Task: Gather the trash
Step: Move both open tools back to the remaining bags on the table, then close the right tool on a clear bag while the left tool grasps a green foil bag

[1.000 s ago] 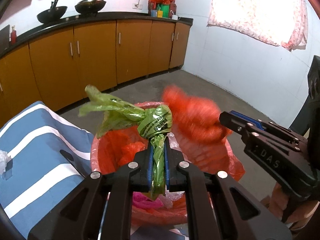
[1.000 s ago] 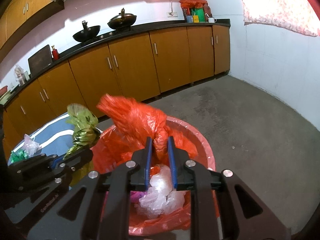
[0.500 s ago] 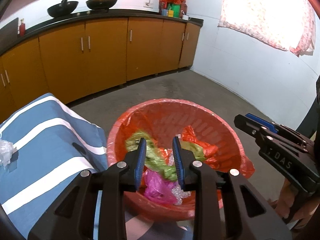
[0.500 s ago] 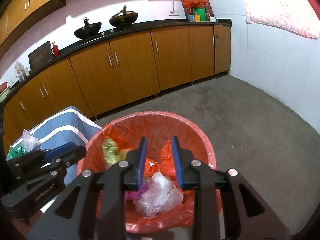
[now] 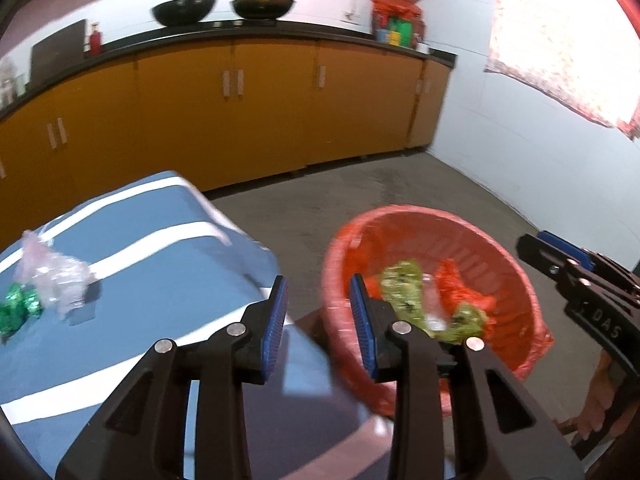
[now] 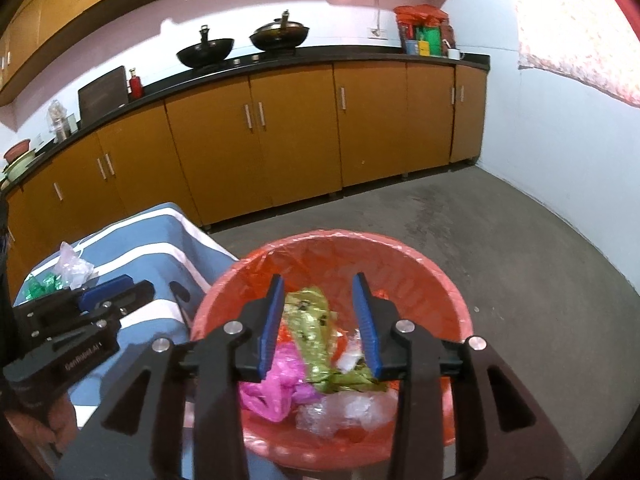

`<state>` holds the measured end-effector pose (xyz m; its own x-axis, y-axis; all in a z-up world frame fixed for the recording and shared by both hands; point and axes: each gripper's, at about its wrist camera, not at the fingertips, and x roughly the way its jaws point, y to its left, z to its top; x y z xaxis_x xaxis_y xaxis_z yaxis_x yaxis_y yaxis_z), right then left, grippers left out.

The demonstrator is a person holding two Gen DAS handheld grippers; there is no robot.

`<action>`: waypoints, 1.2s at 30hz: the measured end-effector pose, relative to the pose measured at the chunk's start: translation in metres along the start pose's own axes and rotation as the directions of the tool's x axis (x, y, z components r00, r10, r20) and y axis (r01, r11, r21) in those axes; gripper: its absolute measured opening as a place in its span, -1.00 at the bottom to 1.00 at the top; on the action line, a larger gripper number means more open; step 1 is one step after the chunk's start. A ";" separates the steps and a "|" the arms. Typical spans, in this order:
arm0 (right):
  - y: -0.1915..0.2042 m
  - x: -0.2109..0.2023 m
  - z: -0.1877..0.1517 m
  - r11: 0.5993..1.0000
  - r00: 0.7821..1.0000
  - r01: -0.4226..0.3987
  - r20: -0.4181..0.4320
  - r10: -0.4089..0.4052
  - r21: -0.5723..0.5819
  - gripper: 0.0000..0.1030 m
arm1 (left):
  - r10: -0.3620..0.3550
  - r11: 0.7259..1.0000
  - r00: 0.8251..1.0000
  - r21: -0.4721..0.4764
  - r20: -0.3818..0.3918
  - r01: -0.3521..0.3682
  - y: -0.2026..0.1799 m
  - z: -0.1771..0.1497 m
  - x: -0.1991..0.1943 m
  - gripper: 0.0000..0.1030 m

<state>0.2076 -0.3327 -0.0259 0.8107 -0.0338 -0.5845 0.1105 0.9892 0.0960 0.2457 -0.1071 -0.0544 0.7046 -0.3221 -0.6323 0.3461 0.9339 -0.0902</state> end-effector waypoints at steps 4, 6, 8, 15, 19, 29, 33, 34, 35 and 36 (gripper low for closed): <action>0.018 0.004 0.003 0.999 1.000 -0.022 -0.005 0.022 -0.026 -0.28 | 0.057 0.998 0.998 -0.030 0.009 -0.057 0.032 -0.003 -0.010 -0.30; 0.029 0.007 0.005 0.998 0.999 -0.038 -0.010 0.038 -0.041 -0.27 | 0.084 0.995 0.996 -0.048 0.009 -0.084 0.048 -0.006 -0.015 -0.29; 0.043 0.011 0.006 0.997 0.998 -0.057 -0.014 0.057 -0.059 -0.26 | 0.112 0.992 0.994 -0.063 0.008 -0.111 0.064 -0.008 -0.020 -0.27; 0.108 0.027 0.009 0.978 0.986 -0.166 -0.047 0.162 -0.124 -0.18 | 0.256 0.963 0.966 -0.094 0.033 -0.252 0.124 -0.025 -0.053 -0.08; 0.154 0.035 0.006 0.953 0.968 -0.246 -0.082 0.235 -0.176 -0.11 | 0.344 0.932 0.938 -0.137 0.036 -0.337 0.166 -0.039 -0.076 0.03; 0.281 0.067 0.000 0.860 0.901 -0.430 -0.186 0.391 -0.275 0.04 | 0.481 0.844 0.877 -0.274 0.007 -0.461 0.251 -0.062 -0.107 0.19; 0.320 0.084 -0.001 0.839 0.894 -0.447 -0.198 0.402 -0.312 0.23 | 0.498 0.831 0.867 -0.294 0.013 -0.473 0.269 -0.065 -0.112 0.28; 0.329 0.090 -0.001 0.835 0.891 -0.452 -0.205 0.406 -0.314 0.26 | 0.501 0.829 0.865 -0.298 0.016 -0.474 0.272 -0.065 -0.113 0.32; 0.333 0.094 -0.001 0.834 0.892 -0.450 -0.207 0.402 -0.319 0.30 | 0.500 0.829 0.866 -0.301 0.019 -0.472 0.277 -0.066 -0.115 0.34; 0.338 0.100 -0.001 0.835 0.896 -0.442 -0.209 0.392 -0.328 0.32 | 0.498 0.829 0.867 -0.306 0.023 -0.468 0.280 -0.066 -0.115 0.38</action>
<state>0.3257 -0.0014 -0.0530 0.6493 0.3874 -0.6545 -0.4547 0.8876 0.0743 0.2205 0.2015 -0.0580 0.7974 0.1820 -0.5753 -0.2321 0.9726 -0.0139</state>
